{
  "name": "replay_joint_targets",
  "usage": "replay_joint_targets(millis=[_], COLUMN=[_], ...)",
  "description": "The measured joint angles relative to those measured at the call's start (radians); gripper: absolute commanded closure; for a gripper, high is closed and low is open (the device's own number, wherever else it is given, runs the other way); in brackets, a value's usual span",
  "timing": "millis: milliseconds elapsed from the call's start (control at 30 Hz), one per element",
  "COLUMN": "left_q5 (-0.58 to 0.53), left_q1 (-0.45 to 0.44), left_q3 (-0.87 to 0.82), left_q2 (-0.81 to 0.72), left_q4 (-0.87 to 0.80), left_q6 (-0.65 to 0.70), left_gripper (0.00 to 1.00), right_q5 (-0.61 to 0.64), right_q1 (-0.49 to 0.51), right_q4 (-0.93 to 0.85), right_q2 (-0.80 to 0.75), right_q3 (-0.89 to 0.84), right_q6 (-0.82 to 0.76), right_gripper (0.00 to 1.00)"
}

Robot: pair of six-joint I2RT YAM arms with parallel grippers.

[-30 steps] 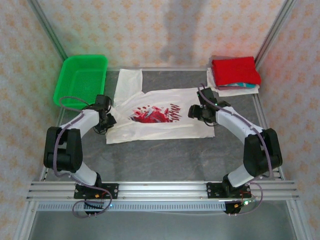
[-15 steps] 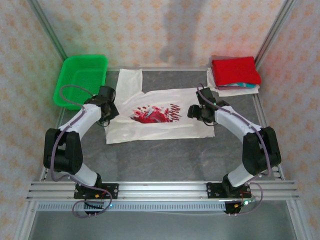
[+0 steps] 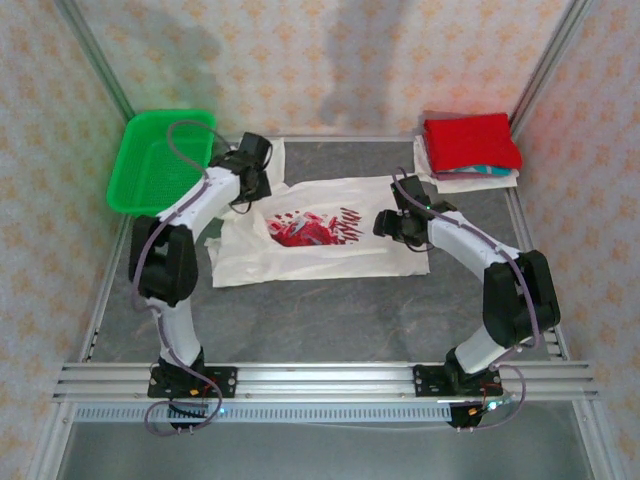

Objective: Fold and stack the t-shirts

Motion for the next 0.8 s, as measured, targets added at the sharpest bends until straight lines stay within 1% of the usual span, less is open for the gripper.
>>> replay_joint_targets(millis=[67,100,133,200,233,267,333,400,500,600,700,800], left_q5=[-0.010,-0.014,-0.020,-0.029,-0.032,-0.032,-0.036,-0.047,-0.064,-0.066,-0.061,-0.053], left_q1=[-0.024,-0.035,-0.050,-0.070,-0.080,-0.089,-0.100,-0.103,-0.102,-0.098,-0.092,-0.072], left_q3=[0.100,0.148,0.208,0.310,0.360,0.414,0.472,0.477,0.399,0.228,0.020,-0.223], left_q2=[0.079,0.117,0.164,0.242,0.280,0.319,0.364,0.371,0.317,0.173,-0.039,-0.293], left_q4=[-0.029,-0.046,-0.064,-0.104,-0.124,-0.145,-0.170,-0.187,-0.172,-0.136,-0.061,0.035], left_q6=[0.023,0.031,0.042,0.058,0.067,0.072,0.077,0.079,0.077,0.076,0.072,0.053], left_gripper=[1.00,0.98,0.91,0.65,0.54,0.48,0.44,0.43,0.41,0.41,0.41,0.42], right_q5=[0.000,0.000,0.000,0.000,-0.001,-0.003,-0.007,-0.009,-0.011,-0.019,-0.051,-0.103], right_q1=[0.000,0.000,0.000,0.000,0.000,0.000,0.000,0.000,0.000,0.000,0.007,0.043], right_q4=[0.000,0.000,0.001,0.001,0.001,0.002,0.003,0.003,0.003,0.003,0.012,0.038], right_q2=[0.000,0.000,0.000,0.000,0.000,0.000,0.000,0.000,0.000,0.000,-0.003,-0.014], right_q3=[0.000,-0.001,-0.002,-0.003,-0.004,-0.004,-0.004,-0.004,-0.007,-0.008,-0.008,-0.008], right_q6=[0.004,0.006,0.007,0.008,0.008,0.010,0.012,0.012,0.011,0.011,0.003,-0.025], right_gripper=[0.31,0.31,0.31,0.31,0.31,0.31,0.31,0.31,0.31,0.31,0.31,0.32])
